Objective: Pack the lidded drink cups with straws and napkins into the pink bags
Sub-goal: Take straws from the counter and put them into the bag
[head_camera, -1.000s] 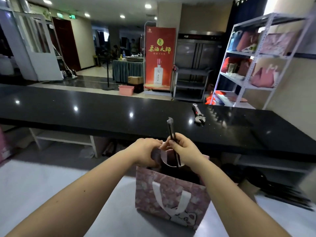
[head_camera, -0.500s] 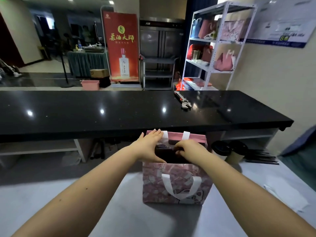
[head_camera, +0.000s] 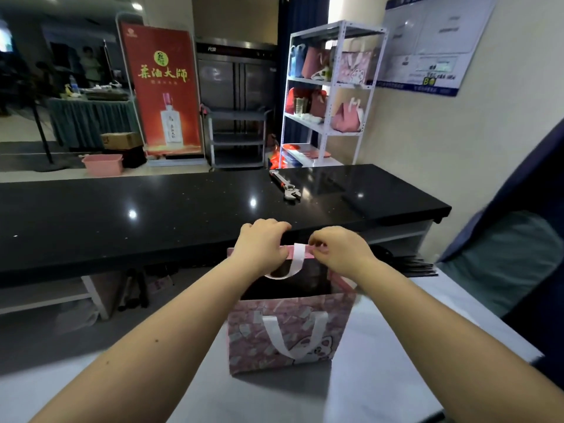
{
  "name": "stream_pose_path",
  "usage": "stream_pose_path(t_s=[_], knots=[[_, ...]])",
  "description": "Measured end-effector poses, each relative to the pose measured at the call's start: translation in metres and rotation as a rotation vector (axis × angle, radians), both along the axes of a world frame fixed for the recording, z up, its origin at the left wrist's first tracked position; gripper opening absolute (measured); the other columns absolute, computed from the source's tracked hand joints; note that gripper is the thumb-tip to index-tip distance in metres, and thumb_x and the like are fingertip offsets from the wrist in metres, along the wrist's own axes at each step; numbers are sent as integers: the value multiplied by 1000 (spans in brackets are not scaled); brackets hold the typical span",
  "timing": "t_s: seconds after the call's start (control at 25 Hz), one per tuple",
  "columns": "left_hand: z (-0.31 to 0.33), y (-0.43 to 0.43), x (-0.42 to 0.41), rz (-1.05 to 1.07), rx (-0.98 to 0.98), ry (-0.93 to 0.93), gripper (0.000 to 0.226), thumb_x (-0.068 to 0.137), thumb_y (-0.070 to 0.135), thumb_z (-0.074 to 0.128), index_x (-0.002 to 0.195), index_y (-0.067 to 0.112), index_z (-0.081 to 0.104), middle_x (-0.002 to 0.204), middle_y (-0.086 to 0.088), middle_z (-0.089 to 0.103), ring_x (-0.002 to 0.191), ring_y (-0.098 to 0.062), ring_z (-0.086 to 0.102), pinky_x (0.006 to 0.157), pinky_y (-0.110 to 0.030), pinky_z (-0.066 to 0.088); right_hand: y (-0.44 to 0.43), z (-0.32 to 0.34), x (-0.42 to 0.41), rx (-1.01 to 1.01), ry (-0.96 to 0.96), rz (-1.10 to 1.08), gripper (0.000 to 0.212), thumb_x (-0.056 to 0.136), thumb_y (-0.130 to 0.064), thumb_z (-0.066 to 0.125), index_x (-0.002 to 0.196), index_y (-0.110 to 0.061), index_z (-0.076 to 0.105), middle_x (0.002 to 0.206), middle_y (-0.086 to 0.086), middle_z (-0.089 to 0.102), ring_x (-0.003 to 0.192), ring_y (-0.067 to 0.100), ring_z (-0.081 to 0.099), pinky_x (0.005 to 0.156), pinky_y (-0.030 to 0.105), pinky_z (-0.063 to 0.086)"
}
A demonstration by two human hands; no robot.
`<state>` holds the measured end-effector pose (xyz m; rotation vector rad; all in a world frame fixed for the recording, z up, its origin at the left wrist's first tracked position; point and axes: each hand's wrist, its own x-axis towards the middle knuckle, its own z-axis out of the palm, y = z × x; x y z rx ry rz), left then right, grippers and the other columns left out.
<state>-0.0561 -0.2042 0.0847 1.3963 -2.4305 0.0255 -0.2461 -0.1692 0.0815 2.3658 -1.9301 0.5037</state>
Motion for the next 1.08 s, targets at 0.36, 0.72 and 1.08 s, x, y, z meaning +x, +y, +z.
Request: stream_pose_path(t_s=[0.36,0.72,1.08], knots=[[80,23,-174,-194,-212,156,38,82,30,59,119,24,60,113,-4,58,112,-29,49,88,-42,44,78,58,-163,-414,-76,-147,15,81,-16,69,96,-13,70,93,3,69,90,27,61,77,39,51],[63,94,-394,-316,-221,155,40,86,37,56,124,26,55,118,-2,56,113,-27,48,87,-40,40,172,55,-350,-392,-69,-333,18,83,-18,68,101,-17,69,100,-2,67,98,20,56,85,35,47],[-51,104,-487,-274,22,15,37,87,37,54,122,27,53,121,2,54,116,-24,46,91,-39,36,186,-40,-455,-93,-103,-383,25,87,-24,63,112,-19,65,114,-3,63,108,21,51,93,37,43]])
